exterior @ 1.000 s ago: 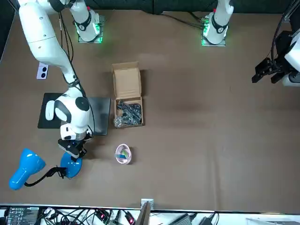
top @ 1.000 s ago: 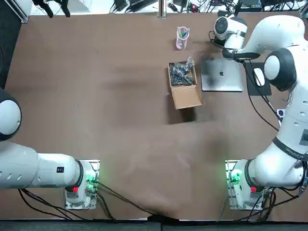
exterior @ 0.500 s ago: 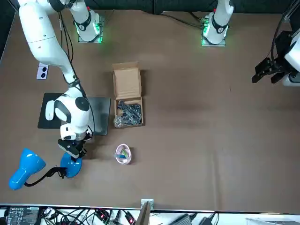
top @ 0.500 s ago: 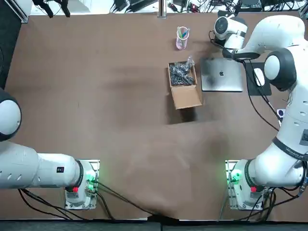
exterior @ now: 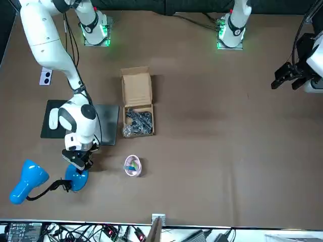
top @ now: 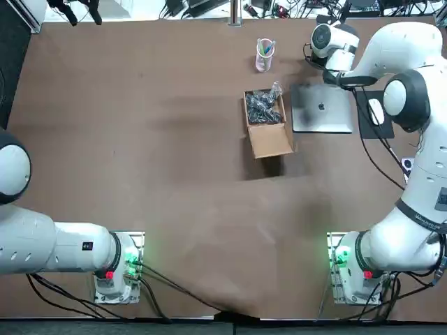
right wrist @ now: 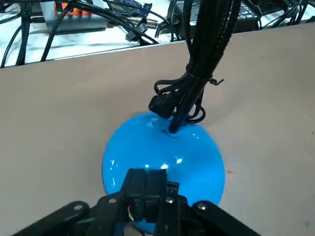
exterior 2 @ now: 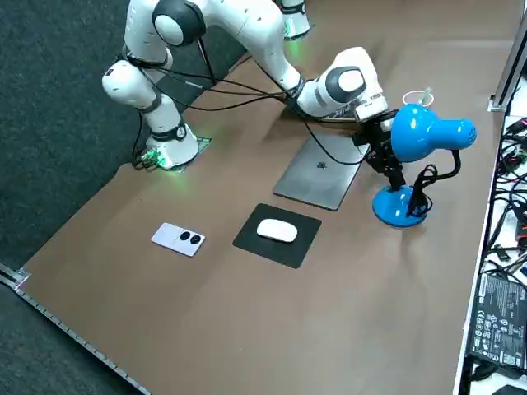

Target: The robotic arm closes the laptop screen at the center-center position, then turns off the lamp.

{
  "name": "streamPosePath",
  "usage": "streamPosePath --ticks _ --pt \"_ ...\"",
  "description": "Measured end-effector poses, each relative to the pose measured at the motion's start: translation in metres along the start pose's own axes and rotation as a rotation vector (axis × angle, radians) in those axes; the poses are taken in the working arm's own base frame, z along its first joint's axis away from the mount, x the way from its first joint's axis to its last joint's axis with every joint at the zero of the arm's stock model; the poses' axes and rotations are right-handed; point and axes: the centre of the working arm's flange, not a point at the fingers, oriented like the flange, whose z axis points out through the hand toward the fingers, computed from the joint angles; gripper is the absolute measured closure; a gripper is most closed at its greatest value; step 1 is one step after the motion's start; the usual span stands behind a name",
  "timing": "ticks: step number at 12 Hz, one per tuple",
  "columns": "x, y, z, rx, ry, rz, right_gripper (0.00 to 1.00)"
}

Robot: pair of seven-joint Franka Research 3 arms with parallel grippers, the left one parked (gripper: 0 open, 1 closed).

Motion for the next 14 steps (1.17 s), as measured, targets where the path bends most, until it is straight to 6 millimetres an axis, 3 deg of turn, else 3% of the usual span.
streamPosePath --ticks 14 --pt "-0.0069 -0.0003 -0.0028 0.003 -0.011 0.017 0.98"
